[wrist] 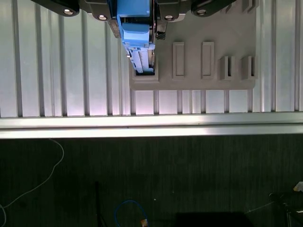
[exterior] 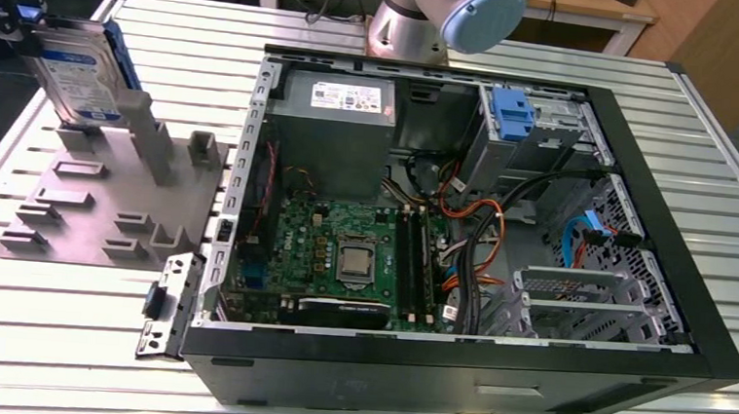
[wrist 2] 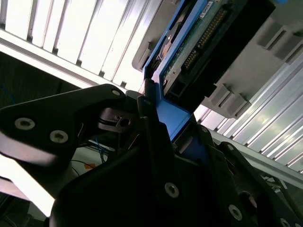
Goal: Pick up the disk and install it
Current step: 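Pick up the disk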
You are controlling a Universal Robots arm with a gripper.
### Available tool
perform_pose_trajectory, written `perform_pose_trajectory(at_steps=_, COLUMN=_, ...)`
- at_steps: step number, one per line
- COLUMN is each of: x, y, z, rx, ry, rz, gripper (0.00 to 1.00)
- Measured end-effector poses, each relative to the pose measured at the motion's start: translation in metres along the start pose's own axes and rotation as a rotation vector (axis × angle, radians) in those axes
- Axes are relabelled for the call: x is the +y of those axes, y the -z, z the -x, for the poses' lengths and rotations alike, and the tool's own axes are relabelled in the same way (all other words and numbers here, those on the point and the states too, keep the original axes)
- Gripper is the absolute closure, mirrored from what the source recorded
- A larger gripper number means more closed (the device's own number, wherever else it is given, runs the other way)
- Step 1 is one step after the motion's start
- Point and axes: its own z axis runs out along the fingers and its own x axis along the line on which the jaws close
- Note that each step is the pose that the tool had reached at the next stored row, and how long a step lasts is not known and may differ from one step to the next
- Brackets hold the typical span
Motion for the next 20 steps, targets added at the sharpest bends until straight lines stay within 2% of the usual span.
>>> perform_pose_trajectory(at_steps=20, x=0.0002, y=0.0058, z=0.0001, rx=0.0001, ry=0.0, rz=0.0001, gripper=0.64)
